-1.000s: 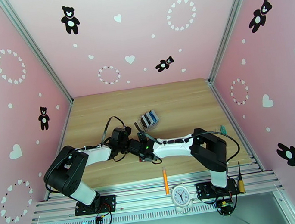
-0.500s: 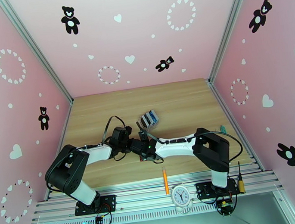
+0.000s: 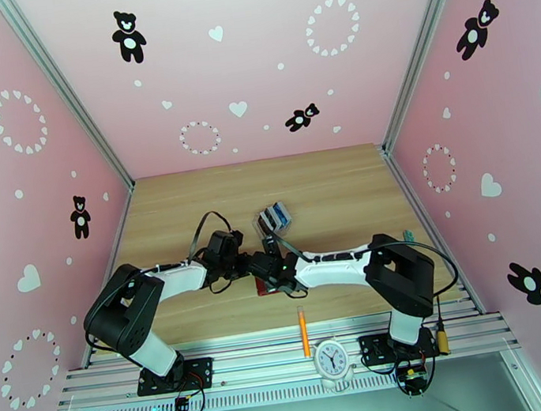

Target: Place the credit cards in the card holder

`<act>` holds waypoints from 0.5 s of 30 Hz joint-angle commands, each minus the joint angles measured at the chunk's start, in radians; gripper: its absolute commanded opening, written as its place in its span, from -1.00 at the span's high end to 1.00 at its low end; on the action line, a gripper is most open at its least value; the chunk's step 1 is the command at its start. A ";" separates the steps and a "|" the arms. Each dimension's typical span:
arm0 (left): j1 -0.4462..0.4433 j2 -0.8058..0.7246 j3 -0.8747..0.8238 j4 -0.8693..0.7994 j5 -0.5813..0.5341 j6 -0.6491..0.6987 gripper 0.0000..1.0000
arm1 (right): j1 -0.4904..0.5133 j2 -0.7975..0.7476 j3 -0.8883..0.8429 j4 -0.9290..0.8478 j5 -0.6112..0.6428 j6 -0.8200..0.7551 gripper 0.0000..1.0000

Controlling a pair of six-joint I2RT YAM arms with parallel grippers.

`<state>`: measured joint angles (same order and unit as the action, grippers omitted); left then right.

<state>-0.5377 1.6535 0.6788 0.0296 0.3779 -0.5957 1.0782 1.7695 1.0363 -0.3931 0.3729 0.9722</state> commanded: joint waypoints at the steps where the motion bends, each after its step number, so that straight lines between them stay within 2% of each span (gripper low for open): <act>1: -0.004 0.025 -0.010 -0.070 -0.079 0.022 0.59 | -0.003 -0.050 -0.018 -0.005 0.001 0.013 0.98; 5: -0.004 0.008 -0.019 -0.051 -0.066 0.019 0.56 | -0.003 -0.066 -0.027 -0.022 0.011 0.020 0.93; 12: -0.005 -0.037 -0.043 -0.015 -0.048 0.017 0.53 | -0.005 -0.094 -0.067 -0.034 0.036 0.049 0.65; 15: -0.004 -0.053 -0.051 -0.004 -0.043 0.016 0.51 | -0.006 -0.104 -0.078 -0.041 0.046 0.058 0.61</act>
<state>-0.5396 1.6245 0.6533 0.0383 0.3656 -0.5953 1.0775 1.7039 0.9771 -0.4015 0.3908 1.0080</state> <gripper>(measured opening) 0.240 0.190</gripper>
